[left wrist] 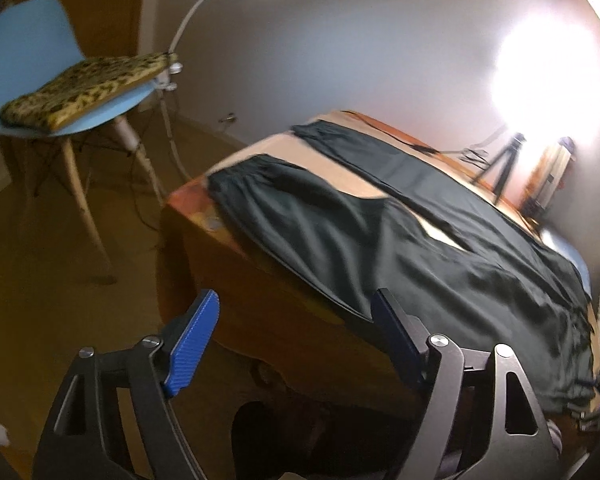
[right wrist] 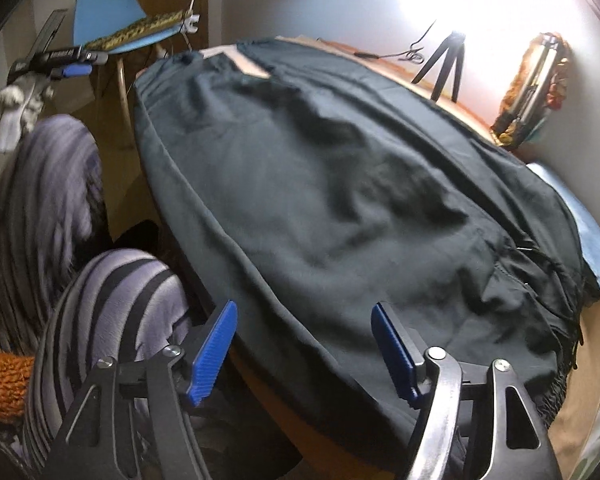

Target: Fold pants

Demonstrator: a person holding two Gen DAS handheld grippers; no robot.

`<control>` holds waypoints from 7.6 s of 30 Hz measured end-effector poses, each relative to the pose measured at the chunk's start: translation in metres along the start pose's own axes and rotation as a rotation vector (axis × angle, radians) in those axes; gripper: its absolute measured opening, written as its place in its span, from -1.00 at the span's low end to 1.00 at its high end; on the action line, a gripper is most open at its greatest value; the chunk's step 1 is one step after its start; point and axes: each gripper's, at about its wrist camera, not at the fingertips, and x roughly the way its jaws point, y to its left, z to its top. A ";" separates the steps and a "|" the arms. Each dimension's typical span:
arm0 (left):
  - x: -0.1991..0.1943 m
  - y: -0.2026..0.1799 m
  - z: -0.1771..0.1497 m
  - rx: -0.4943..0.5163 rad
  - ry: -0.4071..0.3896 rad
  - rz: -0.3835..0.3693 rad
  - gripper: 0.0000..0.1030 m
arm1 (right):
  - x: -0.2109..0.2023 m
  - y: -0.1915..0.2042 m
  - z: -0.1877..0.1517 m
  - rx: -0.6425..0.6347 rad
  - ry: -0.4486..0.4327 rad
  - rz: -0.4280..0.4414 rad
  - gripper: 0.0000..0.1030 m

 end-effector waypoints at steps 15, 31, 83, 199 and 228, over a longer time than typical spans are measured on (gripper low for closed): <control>0.062 0.053 0.055 -0.075 0.050 0.064 0.50 | -0.016 -0.011 0.036 0.012 0.019 -0.087 -1.00; 0.095 0.060 0.060 -0.112 0.111 0.048 0.50 | 0.001 0.012 0.031 -0.069 0.057 0.125 -0.19; 0.160 0.052 0.078 -0.327 0.216 0.005 -0.70 | -0.023 -0.023 0.088 -0.049 -0.106 -0.148 -1.00; 0.285 -0.031 0.242 -0.009 0.038 0.103 -0.54 | 0.122 -0.224 0.217 0.174 0.021 -0.481 -0.27; 0.051 -0.328 0.047 0.507 0.082 -0.568 -0.09 | -0.166 -0.150 -0.017 0.483 -0.227 -0.406 0.14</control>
